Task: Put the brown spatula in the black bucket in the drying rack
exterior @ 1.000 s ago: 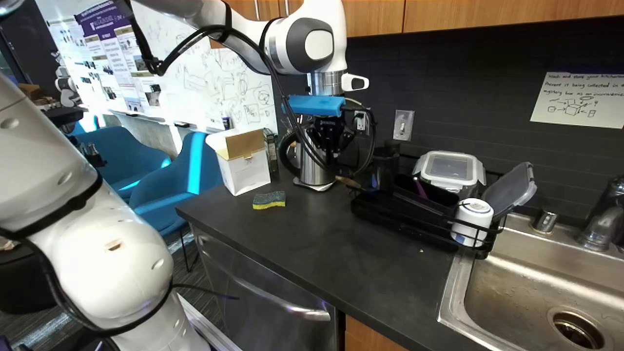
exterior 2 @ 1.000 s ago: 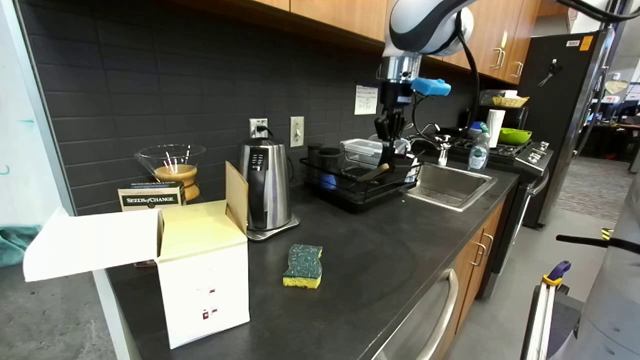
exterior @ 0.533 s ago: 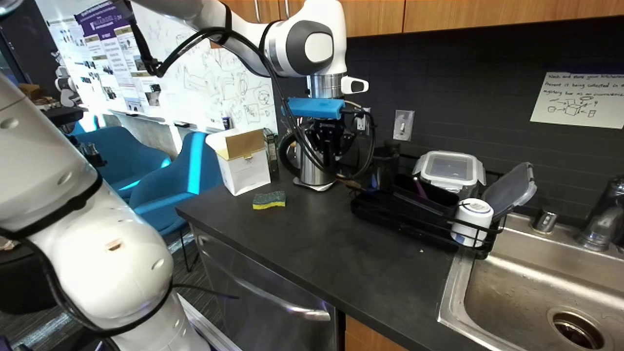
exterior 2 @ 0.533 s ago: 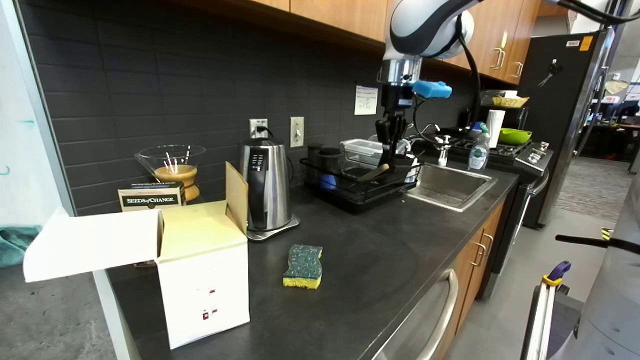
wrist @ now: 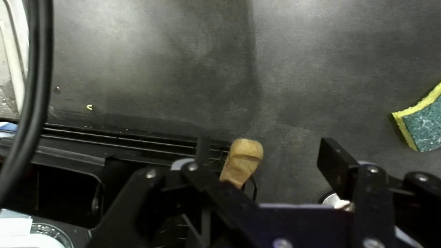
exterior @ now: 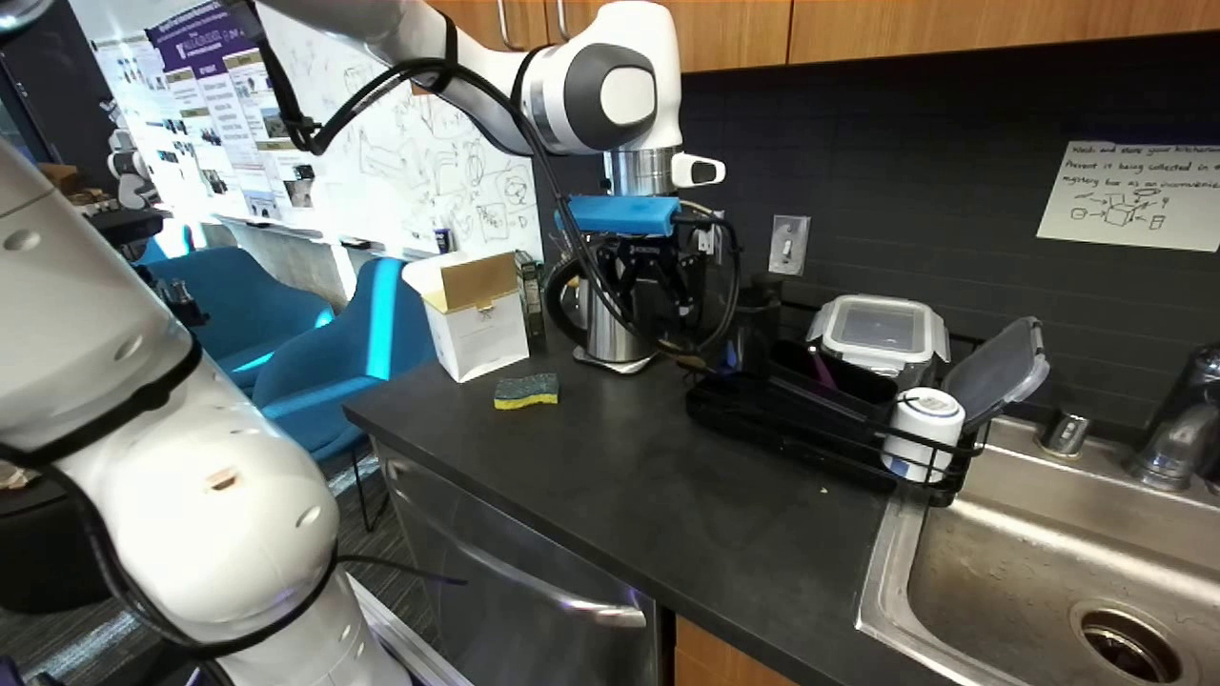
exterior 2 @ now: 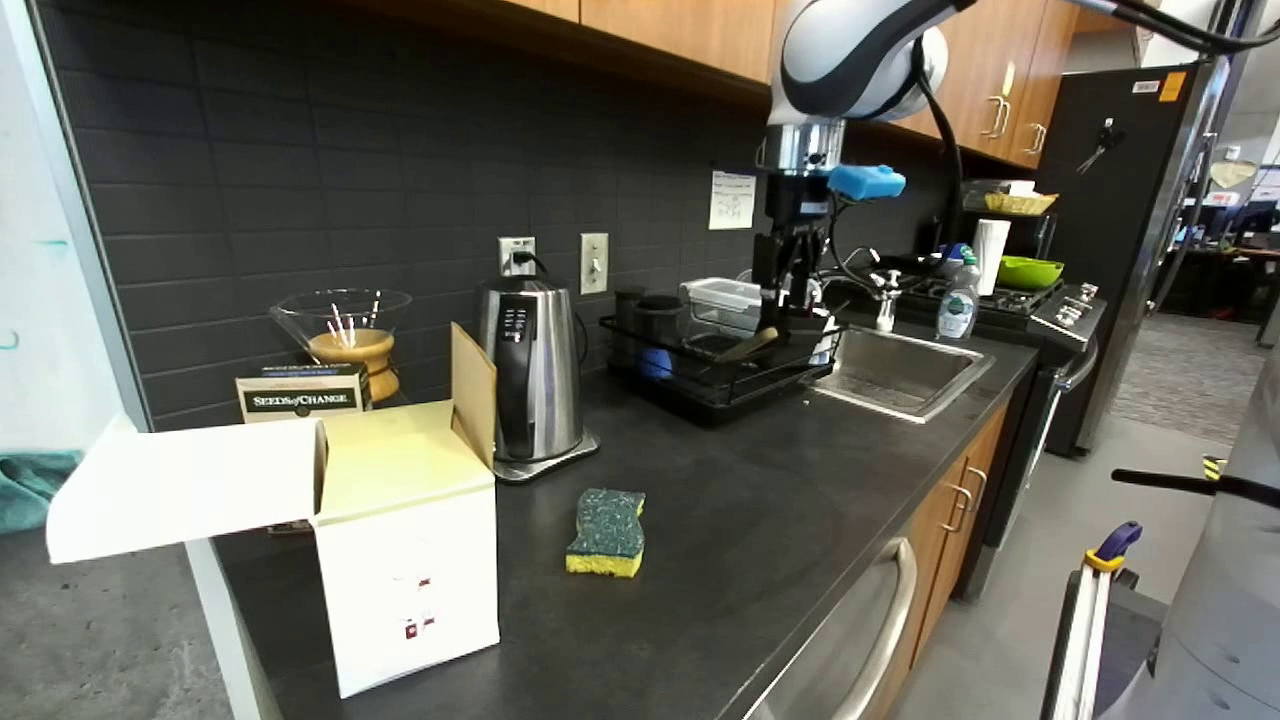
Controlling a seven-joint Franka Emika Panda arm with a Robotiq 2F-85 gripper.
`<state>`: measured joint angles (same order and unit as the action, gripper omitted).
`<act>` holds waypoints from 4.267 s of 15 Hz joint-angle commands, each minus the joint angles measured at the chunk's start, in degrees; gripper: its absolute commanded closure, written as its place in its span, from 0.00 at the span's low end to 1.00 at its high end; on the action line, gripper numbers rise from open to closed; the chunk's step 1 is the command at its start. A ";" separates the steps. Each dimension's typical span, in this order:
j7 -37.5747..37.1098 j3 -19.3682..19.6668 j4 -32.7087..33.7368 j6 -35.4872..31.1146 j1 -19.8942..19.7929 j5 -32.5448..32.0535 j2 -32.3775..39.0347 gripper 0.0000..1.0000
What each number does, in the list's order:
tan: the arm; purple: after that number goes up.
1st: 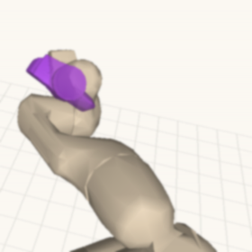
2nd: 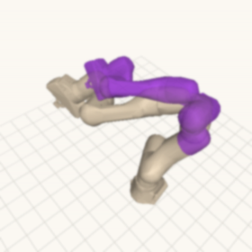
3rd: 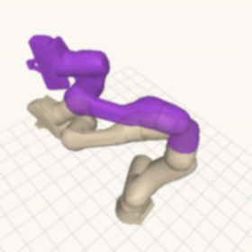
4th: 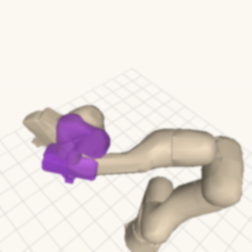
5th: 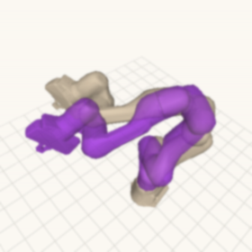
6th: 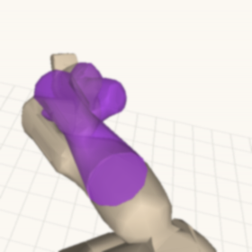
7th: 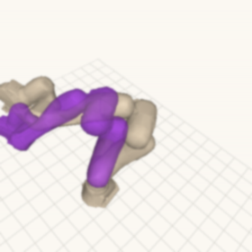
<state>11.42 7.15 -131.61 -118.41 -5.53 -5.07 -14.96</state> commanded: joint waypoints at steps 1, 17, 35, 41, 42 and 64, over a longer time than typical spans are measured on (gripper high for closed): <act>2.10 0.67 0.08 -0.38 -0.30 -0.84 1.05 0.00; 5.39 1.06 -2.78 -11.74 -0.39 -1.38 6.14 0.00; -5.20 -0.32 -2.81 -14.77 -0.48 -3.35 7.34 0.72; -5.53 -0.33 -2.79 -14.75 -0.50 -3.47 7.19 0.92; -5.54 -0.33 -2.80 -14.76 -0.50 -3.48 7.17 0.92; -6.72 -1.90 -2.12 -11.02 -0.30 -7.80 0.97 0.92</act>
<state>5.67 6.09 -133.57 -130.98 -5.63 -11.47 -11.66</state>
